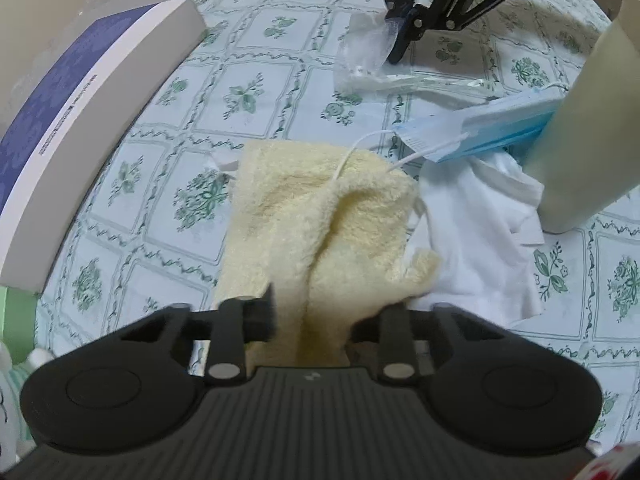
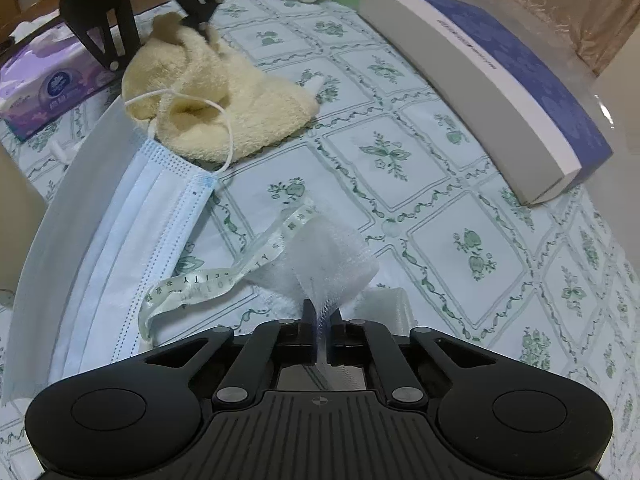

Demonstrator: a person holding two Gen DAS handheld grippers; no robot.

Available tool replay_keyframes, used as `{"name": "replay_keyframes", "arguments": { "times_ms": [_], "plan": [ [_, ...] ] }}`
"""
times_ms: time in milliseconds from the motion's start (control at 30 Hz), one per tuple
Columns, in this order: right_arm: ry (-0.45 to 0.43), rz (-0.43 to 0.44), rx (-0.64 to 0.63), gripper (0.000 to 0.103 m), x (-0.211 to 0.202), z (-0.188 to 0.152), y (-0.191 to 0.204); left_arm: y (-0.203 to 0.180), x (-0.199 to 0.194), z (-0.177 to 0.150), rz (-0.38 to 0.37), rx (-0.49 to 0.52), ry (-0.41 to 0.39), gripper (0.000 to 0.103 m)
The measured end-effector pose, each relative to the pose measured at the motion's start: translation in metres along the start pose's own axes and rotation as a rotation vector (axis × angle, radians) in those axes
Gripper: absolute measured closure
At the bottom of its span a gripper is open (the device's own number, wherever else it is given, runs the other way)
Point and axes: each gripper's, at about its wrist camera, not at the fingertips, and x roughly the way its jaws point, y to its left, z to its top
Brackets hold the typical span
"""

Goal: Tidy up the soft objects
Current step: 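Lift yellow towel and mesh bag and carry both into the cardboard box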

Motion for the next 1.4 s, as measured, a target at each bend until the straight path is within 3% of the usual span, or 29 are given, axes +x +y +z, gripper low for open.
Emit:
{"name": "replay_keyframes", "arguments": {
  "times_ms": [233, 533, 833, 1033, 1400],
  "plan": [
    [-0.006, -0.085, 0.034, 0.101, -0.008, 0.002, -0.001, 0.008, -0.018, 0.002, 0.093, -0.049, 0.005, 0.092],
    [-0.036, -0.222, 0.13, 0.102, -0.036, 0.007, -0.009, 0.027, -0.056, 0.003, 0.272, -0.159, 0.009, 0.094],
    [-0.039, -0.27, 0.141, 0.102, -0.065, 0.006, -0.003, 0.043, -0.102, -0.004, 0.402, -0.246, 0.021, 0.094],
    [-0.048, -0.301, 0.153, 0.102, -0.087, 0.009, 0.01, 0.037, -0.133, -0.002, 0.426, -0.293, 0.009, 0.094],
    [-0.048, -0.319, 0.163, 0.102, -0.139, -0.008, 0.056, -0.009, -0.201, 0.007, 0.432, -0.29, -0.034, 0.094]
  ]
}}
